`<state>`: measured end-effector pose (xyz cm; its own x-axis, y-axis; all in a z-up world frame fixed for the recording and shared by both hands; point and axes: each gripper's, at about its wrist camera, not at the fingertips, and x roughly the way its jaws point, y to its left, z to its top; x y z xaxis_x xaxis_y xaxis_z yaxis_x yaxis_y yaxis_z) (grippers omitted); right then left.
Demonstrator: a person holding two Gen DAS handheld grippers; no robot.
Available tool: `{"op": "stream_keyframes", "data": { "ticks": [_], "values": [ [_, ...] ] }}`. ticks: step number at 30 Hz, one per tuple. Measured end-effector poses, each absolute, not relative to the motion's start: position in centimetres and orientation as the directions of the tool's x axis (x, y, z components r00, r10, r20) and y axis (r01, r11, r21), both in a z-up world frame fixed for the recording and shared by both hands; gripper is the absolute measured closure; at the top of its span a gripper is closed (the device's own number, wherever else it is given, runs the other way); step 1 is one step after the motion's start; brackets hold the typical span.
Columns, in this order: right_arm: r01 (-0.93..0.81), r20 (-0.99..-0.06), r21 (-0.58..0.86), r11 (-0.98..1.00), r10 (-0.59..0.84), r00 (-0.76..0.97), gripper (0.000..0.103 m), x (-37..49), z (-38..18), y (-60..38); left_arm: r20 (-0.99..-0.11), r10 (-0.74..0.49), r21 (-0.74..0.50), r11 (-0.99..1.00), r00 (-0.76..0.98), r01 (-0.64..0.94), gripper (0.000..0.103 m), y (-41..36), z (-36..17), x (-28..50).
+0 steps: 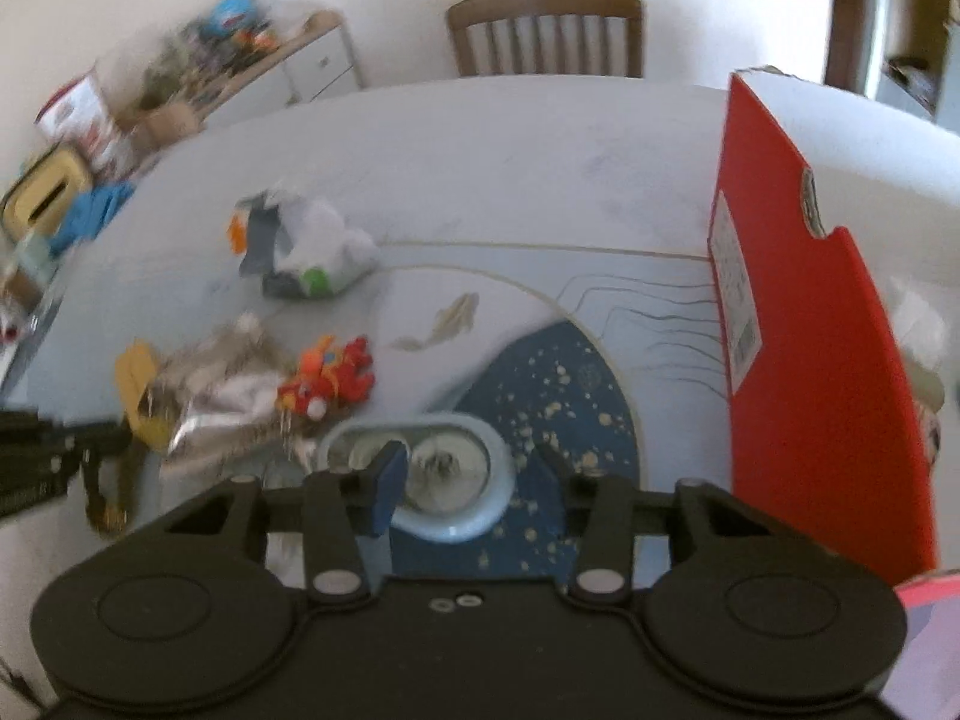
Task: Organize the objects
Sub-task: 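Carry the bead bracelet and tape dispenser toward the red box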
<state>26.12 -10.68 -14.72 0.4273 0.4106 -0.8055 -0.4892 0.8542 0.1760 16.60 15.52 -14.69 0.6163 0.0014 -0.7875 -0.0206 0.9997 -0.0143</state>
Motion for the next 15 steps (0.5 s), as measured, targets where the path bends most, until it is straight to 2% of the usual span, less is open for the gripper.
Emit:
{"op": "stream_keyframes", "data": {
  "ticks": [1,3,10,15],
  "values": [
    [-0.519,-0.806,0.155,0.841,0.411,0.425,0.031,25.9,-14.5,-10.5,-0.788,0.001,-0.016,1.0,0.615,-0.022,0.094,15.5,-14.7,16.6],
    [-0.565,-0.805,0.09,0.82,0.394,0.444,0.016,25.5,-14.2,-10.1,-0.789,0.003,-0.014,1.0,0.614,-0.023,0.094,15.4,-14.7,16.5],
    [-0.699,-0.839,0.01,0.715,0.386,0.383,0.02,25.9,-14.9,-8.1,-0.791,0.009,-0.005,1.0,0.612,-0.022,0.094,14.9,-14.7,16.4],
    [-0.724,-0.84,-0.009,0.689,0.388,0.379,0.021,26.7,-15.9,-7.2,-0.793,0.015,-0.002,1.0,0.609,-0.028,0.094,14.8,-14.6,16.4]
  ]
}}
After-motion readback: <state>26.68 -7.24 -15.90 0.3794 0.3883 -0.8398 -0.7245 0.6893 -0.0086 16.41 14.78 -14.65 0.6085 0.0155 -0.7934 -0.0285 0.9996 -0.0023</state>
